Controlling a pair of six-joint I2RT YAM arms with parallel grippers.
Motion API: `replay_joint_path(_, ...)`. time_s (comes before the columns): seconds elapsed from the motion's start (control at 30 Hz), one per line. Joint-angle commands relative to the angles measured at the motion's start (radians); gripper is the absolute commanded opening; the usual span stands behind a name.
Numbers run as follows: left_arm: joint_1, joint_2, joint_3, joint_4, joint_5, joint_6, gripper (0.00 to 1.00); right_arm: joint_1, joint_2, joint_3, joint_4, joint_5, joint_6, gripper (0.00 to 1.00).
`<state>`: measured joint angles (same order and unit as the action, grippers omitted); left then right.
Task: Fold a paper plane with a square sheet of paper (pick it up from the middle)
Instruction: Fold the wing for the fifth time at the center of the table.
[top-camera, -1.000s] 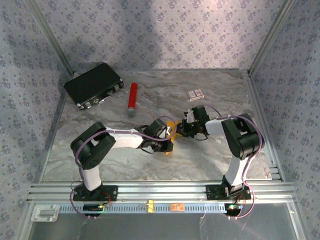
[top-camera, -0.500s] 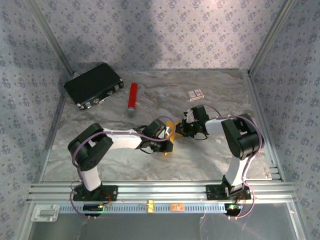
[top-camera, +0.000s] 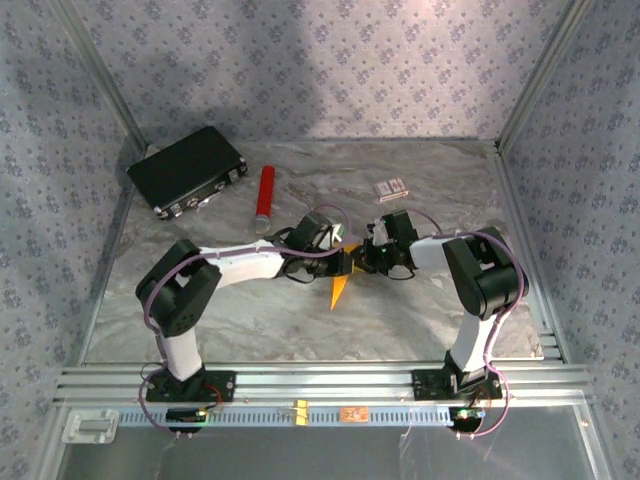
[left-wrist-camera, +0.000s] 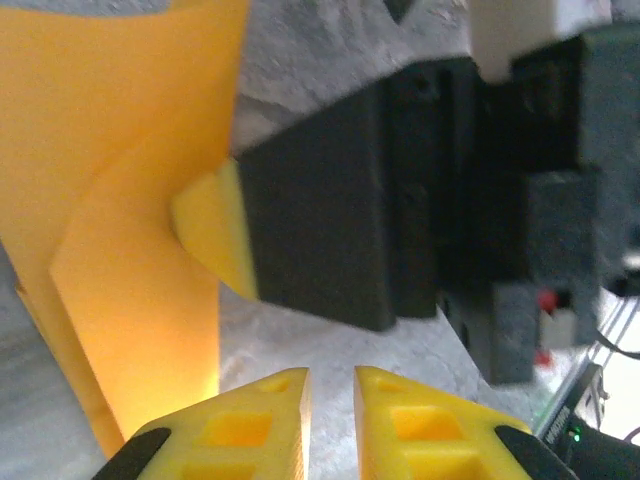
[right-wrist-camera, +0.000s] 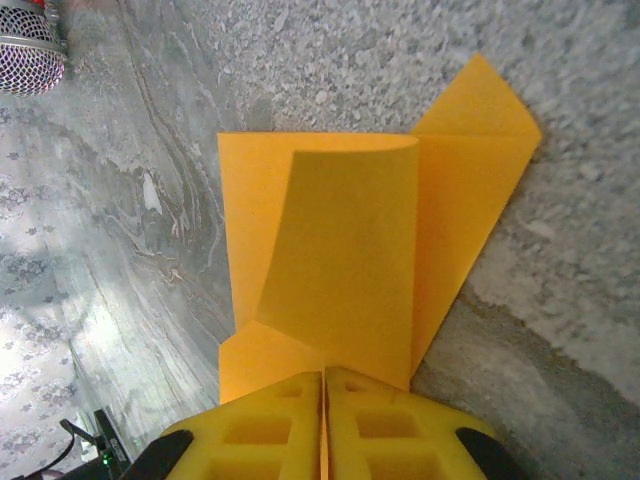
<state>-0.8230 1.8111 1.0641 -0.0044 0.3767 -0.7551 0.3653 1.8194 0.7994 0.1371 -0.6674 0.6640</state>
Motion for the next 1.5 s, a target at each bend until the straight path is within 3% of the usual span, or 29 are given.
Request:
replay_joint_path(0.0,0.005,0.046,0.036,-0.06,0.013,0.035,0.16,0.023,0.051,-0.016,-0.072,0.096,-0.025,0.11)
replay_joint_path(0.4,-0.024,0.114,-0.07,-0.126,-0.045,0.068,0.01,0.01,-0.043,0.011,-0.128,0.107,-0.027,0.12)
replay_joint_path(0.53,-0.03,0.113,-0.113,-0.101,-0.023,0.088,0.0,0.0,-0.154,0.022,-0.199,0.188,-0.1,0.12)
replay_joint_path(0.7,-0.024,0.111,-0.114,-0.083,0.004,0.098,0.0,0.001,-0.239,-0.025,-0.151,0.184,-0.111,0.13)
replay_joint_path(1.07,-0.015,0.105,-0.096,-0.083,0.013,0.099,0.0,0.084,-0.119,-0.012,-0.077,0.182,-0.099,0.1)
replay_joint_path(1.23,-0.013,0.103,-0.096,-0.086,0.015,0.099,0.0,0.055,-0.066,-0.007,-0.084,0.248,-0.113,0.09)
replay_joint_path(1.47,-0.013,0.106,-0.103,-0.089,0.014,0.098,0.0,-0.046,-0.033,0.02,-0.058,0.235,-0.12,0.1)
